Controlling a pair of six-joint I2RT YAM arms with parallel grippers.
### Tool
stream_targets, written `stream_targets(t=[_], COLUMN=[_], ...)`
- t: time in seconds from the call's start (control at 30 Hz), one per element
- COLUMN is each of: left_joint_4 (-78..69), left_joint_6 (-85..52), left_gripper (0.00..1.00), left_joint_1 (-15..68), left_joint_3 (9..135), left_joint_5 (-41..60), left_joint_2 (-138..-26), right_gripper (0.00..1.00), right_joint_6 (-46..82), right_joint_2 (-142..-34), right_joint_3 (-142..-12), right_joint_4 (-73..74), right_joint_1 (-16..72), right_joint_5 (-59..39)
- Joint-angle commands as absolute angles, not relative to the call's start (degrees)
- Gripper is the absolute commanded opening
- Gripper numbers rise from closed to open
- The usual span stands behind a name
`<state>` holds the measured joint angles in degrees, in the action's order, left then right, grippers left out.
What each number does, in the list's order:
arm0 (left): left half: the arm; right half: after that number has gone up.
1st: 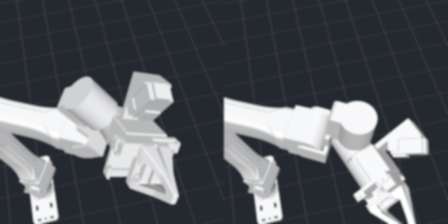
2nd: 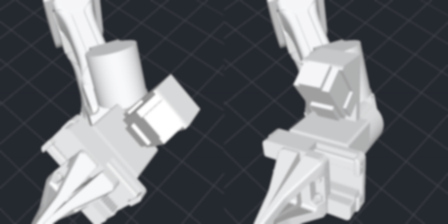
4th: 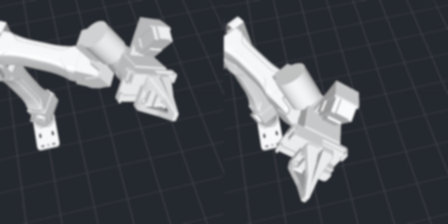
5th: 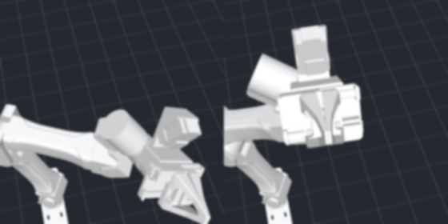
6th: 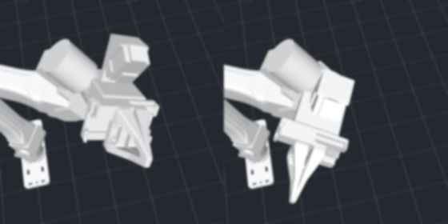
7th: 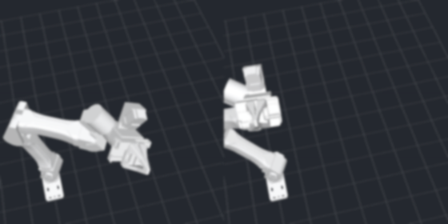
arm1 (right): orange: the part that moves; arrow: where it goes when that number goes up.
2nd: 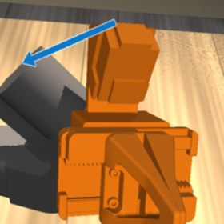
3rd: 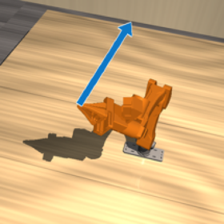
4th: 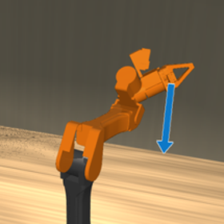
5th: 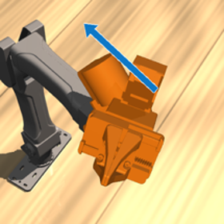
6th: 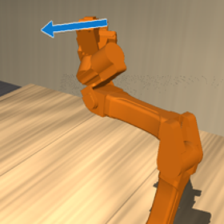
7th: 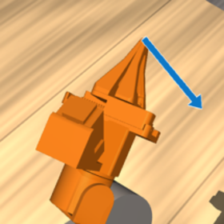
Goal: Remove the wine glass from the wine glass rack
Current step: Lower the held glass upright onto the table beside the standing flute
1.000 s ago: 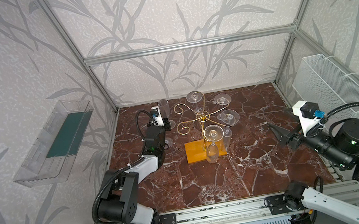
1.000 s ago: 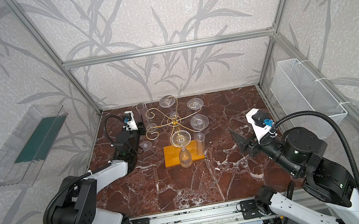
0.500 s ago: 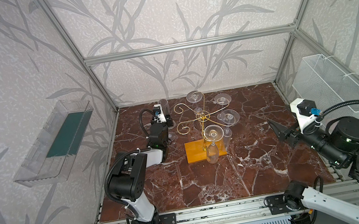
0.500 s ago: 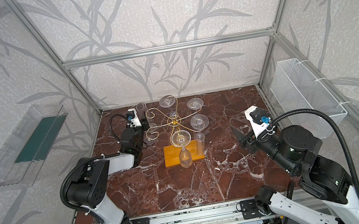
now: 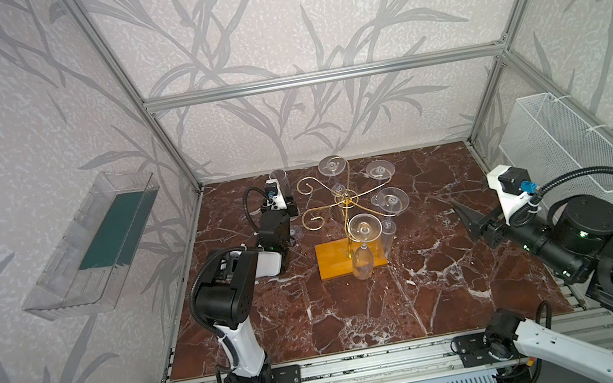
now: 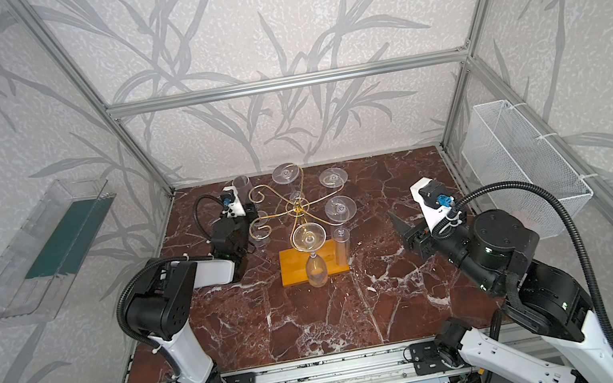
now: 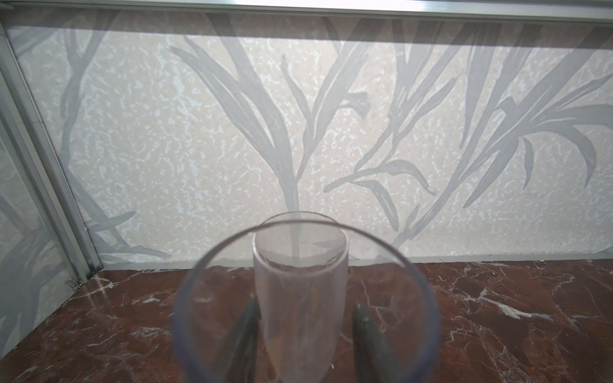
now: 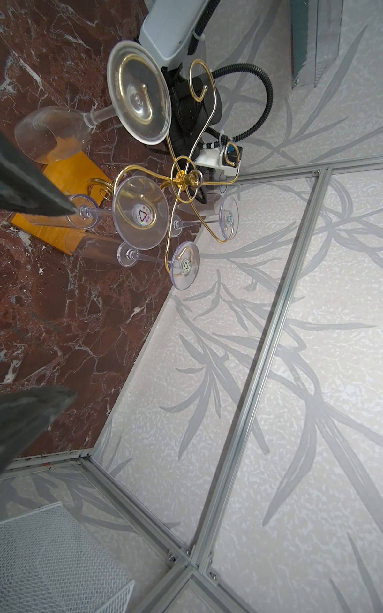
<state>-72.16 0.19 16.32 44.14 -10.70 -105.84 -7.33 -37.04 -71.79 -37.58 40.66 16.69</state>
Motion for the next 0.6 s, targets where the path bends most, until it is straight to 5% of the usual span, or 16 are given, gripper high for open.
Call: stream_targets(t=[0.0, 0.33, 0.57], left_joint_4=[-75.2, -75.2, -75.0], left_joint_6=[-0.5, -0.2, 0.4], left_gripper=[0.3, 0.42, 0.61], left_joint_1=[16.0, 16.0, 16.0], left_joint_3=[44.9, 43.9, 43.1], left_joint_5=[-11.4, -11.4, -11.5], left_joint_2=[-106.9, -107.2, -106.3], right_gripper=[0.79, 0.79, 0.79], right_joint_6=[-7.1, -7.0, -7.2], right_joint_2=[-36.4, -36.3, -35.7], right_joint_3=[-72.1, -72.2, -71.8], right_joint_4=[-36.3, -36.5, -36.6], right_joint_1=[40.7, 40.7, 40.7], right_joint_5=[17.7, 17.3, 17.6])
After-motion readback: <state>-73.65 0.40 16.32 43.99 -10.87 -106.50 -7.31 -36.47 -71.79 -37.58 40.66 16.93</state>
